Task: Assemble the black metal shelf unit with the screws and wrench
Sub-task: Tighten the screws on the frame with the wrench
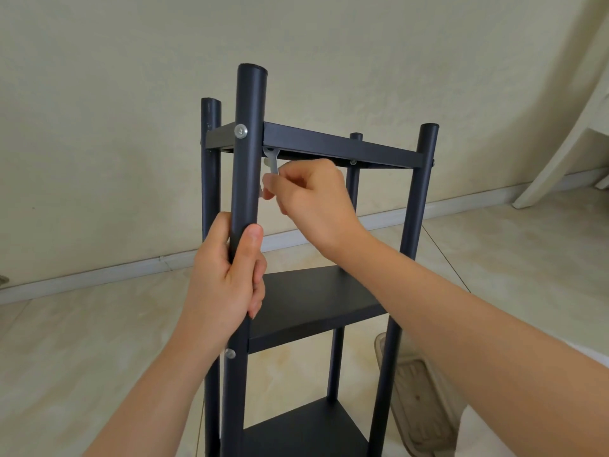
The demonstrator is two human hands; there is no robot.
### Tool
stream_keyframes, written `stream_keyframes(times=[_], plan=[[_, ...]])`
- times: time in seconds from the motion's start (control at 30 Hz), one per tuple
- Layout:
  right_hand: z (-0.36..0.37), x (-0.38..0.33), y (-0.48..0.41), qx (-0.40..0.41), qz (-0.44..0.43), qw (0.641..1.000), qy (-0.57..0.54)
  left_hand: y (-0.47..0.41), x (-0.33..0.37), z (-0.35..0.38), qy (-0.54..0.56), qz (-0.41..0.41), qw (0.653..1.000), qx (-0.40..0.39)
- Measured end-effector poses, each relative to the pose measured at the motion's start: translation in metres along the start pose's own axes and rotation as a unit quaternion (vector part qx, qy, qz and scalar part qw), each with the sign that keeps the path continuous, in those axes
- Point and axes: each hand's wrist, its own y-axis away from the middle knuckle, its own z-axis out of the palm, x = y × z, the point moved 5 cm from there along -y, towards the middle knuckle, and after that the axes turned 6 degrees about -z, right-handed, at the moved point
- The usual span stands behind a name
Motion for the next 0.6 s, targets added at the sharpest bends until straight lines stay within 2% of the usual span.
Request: stream_keyframes(times=[0.27, 0.43, 0.6], plan=[[-0.008, -0.013, -0.003, -0.019, -0.002, 0.998, 0.056, -0.002, -0.002, -0.005, 0.024, 0.002, 1.0, -0.003], [0.002, -0.011, -0.005, -0.02, 0.0, 0.999, 0.042, -0.004, -0.007, -0.014, 0.02, -0.002, 1.0, 0.007], [0.014, -0.013, -0.008, 0.005, -0.061, 0.997, 0.042, -0.002, -0.012, -0.019, 0.013, 0.003, 1.0, 0.011]])
